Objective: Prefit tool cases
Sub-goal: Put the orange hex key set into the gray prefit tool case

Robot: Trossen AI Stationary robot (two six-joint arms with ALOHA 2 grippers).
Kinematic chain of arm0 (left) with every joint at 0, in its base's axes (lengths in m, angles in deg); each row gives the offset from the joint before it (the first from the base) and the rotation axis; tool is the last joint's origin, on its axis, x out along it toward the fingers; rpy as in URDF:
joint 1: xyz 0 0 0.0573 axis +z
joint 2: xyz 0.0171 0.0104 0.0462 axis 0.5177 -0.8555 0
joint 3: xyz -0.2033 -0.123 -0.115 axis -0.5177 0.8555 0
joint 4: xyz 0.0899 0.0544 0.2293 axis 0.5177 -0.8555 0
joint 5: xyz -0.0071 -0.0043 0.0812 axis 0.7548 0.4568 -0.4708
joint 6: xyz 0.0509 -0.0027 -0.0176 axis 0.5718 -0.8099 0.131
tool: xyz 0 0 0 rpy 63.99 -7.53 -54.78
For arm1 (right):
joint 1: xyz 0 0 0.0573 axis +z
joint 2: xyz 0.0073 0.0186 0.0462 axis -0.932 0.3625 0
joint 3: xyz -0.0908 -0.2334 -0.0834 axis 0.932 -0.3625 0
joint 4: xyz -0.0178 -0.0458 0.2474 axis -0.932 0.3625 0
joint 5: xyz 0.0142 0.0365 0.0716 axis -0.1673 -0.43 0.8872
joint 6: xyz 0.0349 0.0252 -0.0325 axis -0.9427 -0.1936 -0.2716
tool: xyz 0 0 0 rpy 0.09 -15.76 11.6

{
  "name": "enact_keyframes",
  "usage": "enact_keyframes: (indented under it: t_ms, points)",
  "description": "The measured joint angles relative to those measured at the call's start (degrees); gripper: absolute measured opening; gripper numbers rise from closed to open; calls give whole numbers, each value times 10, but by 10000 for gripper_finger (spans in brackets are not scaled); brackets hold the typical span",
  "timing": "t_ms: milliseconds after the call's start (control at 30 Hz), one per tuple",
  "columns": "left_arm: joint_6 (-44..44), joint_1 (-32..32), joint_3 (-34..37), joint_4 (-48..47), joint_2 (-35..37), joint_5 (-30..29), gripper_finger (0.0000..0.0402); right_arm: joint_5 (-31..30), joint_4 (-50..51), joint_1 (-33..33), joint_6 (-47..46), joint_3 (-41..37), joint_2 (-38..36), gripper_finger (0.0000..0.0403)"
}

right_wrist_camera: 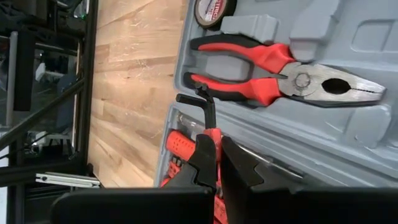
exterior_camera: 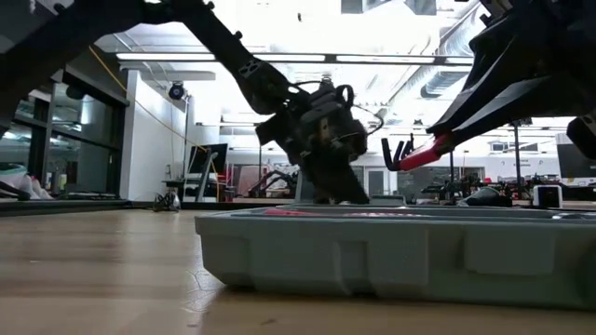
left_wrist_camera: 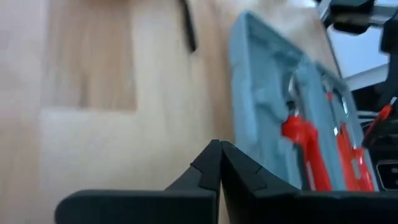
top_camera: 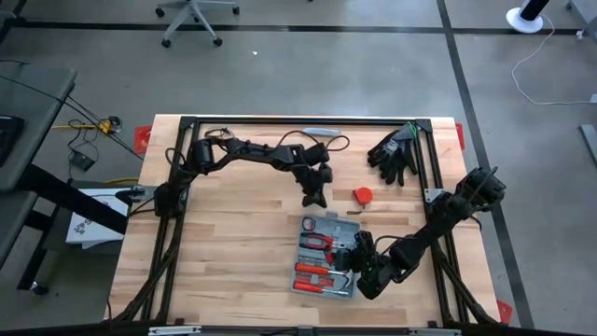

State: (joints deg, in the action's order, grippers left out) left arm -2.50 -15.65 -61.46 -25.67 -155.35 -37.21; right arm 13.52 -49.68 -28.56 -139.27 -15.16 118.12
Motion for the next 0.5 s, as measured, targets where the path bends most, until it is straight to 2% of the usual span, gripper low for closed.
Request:
enact_keyframes:
  t_ms: [100, 200, 300, 500]
  points:
    - [29, 11, 0, -52, 0, -6, 0, 0, 2, 0, 0, 0, 0, 0]
    - [47, 23, 0, -68, 0, 58, 0, 0, 6, 0, 2, 0, 0, 0]
    - [30, 26, 0, -58, 0, 69, 10, 0, 9, 0, 2, 0, 0, 0]
    - [-25, 11, 0, 0, 0, 58, 88, 0, 12, 0, 5, 0, 0, 0]
